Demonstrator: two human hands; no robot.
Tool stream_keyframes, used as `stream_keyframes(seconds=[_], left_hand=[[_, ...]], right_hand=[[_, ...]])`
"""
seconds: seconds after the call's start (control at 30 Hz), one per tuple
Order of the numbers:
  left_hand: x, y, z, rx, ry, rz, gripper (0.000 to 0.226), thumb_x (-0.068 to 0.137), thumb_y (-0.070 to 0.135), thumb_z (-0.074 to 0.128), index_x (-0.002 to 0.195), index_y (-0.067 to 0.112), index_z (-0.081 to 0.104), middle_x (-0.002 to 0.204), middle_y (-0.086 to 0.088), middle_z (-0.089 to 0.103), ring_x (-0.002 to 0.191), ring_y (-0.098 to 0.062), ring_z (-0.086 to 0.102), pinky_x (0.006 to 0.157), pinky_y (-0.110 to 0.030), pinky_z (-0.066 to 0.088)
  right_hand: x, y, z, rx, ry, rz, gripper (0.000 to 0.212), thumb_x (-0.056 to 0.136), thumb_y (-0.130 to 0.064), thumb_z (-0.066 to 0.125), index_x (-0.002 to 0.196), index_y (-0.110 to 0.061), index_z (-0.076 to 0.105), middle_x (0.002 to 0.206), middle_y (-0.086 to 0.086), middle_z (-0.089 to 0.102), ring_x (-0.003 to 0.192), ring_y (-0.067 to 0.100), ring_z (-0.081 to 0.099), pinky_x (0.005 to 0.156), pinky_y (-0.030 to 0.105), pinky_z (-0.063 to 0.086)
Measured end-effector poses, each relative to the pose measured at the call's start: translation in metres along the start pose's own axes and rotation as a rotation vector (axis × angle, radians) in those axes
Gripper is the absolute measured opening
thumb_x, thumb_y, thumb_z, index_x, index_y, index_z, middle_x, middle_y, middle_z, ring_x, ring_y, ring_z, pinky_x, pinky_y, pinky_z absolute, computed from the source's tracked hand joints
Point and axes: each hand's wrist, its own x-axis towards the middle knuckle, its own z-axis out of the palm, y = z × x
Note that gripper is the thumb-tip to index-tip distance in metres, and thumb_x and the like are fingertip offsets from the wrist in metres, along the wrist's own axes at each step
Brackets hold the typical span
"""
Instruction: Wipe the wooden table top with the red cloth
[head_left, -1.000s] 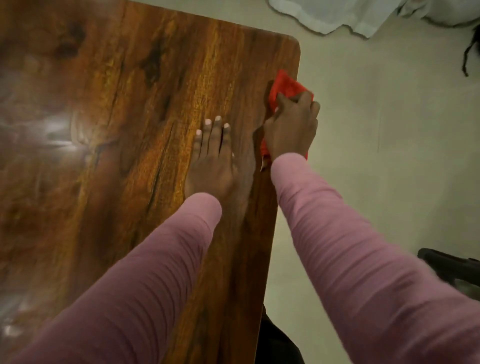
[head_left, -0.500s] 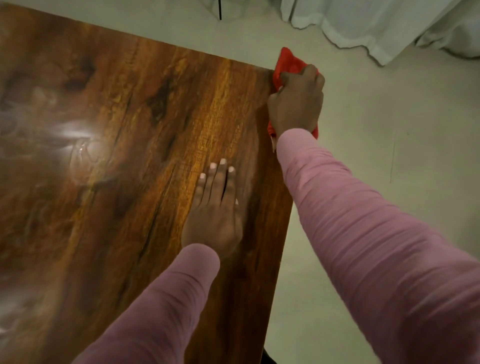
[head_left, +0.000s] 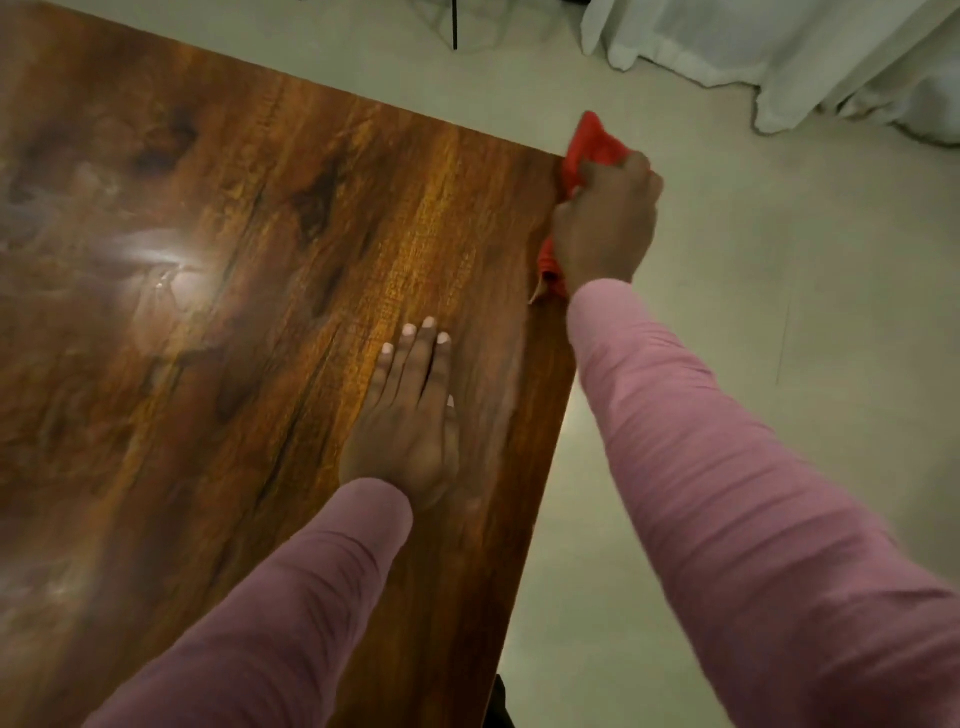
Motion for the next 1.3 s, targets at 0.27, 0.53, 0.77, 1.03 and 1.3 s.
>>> stream_keyframes(seconds=[0.27,0.53,0.77,1.03,1.3], left_hand=[[0.0,0.001,-0.003,0.015,-0.042,-0.006,0.056,0.102,0.026,0.017,0.15,0.011,-0.008,0.159,-0.005,-0.013,0.138,-0.012,-0.025,0.115,-0.031,-0.015],[0.001,0.0,-0.001,-0.013,0.011,0.004,0.056,0.101,0.023,0.02,0.151,0.009,-0.001,0.16,-0.008,-0.005,0.147,-0.021,-0.01,0.116,-0.031,-0.013],[-0.006,-0.001,-0.004,-0.085,0.1,0.043,0.055,0.1,0.019,0.024,0.151,0.004,0.008,0.16,-0.012,0.004,0.147,-0.024,-0.003,0.119,-0.035,-0.006],[-0.069,-0.013,0.005,-0.022,0.099,0.184,0.054,0.1,0.023,0.022,0.151,0.007,0.013,0.16,-0.01,0.008,0.147,-0.024,0.0,0.119,-0.036,-0.003],[-0.202,-0.052,0.007,-0.048,-0.01,0.256,0.056,0.097,0.026,0.016,0.15,0.006,0.017,0.159,-0.011,0.012,0.147,-0.025,0.003,0.12,-0.039,0.002]], right_hand=[[-0.022,0.01,0.011,0.01,0.042,0.122,0.031,0.088,-0.017,0.046,0.112,-0.019,0.065,0.126,0.009,0.047,0.118,0.029,0.043,0.091,0.04,0.046],[-0.116,0.005,0.003,-0.011,-0.037,-0.058,0.034,0.086,-0.018,0.052,0.117,-0.019,0.065,0.119,0.012,0.053,0.113,0.033,0.046,0.089,0.042,0.046],[-0.224,0.001,-0.006,0.039,-0.071,-0.202,0.031,0.085,-0.018,0.053,0.112,-0.02,0.069,0.105,0.007,0.06,0.1,0.028,0.051,0.078,0.035,0.045],[-0.33,-0.005,-0.022,0.018,-0.052,-0.096,0.031,0.081,-0.013,0.051,0.106,-0.018,0.069,0.104,0.008,0.06,0.094,0.028,0.05,0.074,0.034,0.043],[-0.469,-0.001,-0.035,0.059,-0.041,0.055,0.034,0.087,-0.021,0.052,0.118,-0.018,0.066,0.111,0.007,0.061,0.1,0.028,0.052,0.084,0.038,0.049]])
